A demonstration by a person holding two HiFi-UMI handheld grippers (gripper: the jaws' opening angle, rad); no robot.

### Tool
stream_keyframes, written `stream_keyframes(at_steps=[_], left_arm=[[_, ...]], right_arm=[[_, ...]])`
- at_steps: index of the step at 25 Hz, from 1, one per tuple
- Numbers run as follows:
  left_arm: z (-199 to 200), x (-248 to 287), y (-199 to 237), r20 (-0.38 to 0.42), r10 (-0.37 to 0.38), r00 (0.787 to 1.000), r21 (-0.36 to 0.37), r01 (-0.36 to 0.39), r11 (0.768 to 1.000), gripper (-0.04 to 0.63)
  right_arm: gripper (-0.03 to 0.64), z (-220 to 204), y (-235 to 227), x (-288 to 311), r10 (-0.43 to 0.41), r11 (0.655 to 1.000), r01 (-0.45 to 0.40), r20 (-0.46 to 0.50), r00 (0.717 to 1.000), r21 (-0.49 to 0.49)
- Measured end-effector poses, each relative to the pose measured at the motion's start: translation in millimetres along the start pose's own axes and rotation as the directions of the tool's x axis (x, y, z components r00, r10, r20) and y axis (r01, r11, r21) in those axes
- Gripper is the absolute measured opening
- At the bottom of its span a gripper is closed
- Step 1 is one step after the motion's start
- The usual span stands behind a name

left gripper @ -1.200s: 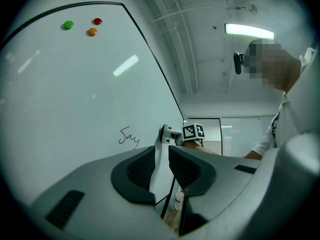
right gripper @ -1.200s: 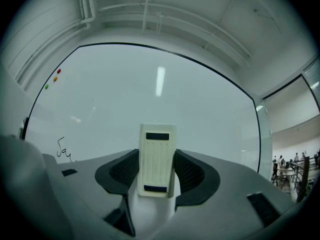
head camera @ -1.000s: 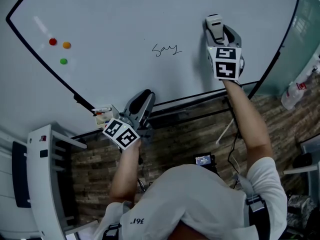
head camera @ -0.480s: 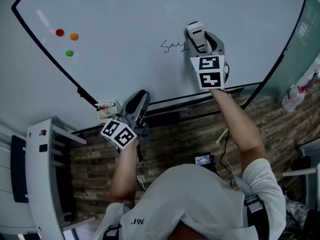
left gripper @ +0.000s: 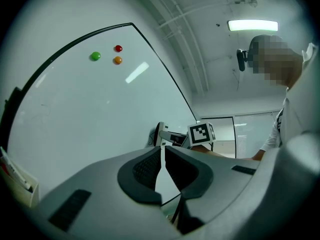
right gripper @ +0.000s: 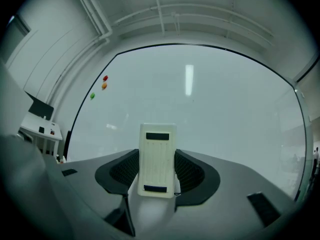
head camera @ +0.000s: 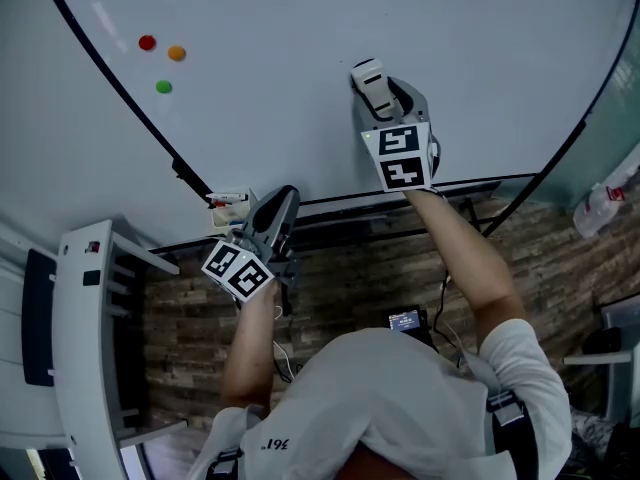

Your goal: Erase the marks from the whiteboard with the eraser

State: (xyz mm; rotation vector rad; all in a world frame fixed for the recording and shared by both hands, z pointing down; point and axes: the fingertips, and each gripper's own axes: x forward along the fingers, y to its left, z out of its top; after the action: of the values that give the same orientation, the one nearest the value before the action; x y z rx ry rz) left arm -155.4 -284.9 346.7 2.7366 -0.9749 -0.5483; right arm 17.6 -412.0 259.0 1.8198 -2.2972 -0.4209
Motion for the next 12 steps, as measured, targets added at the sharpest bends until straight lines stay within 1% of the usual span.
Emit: stream_keyframes(at_steps=[5,12], left_arm=[[5,-18,6,0.008,0.013,1.000,0.000,-0.013,1.000,0.015],[9,-35,19,0.011,0.044,0.999,-0.007,-0.044,0.999,0.014]], right_arm=[[0.239,2,32,7,0.041,0.999,-0.041,-0.005,0.999,-0.003],[0.239,4,67,20,0.089,0.996,-0.089,-0.014,0.996,-0.002]])
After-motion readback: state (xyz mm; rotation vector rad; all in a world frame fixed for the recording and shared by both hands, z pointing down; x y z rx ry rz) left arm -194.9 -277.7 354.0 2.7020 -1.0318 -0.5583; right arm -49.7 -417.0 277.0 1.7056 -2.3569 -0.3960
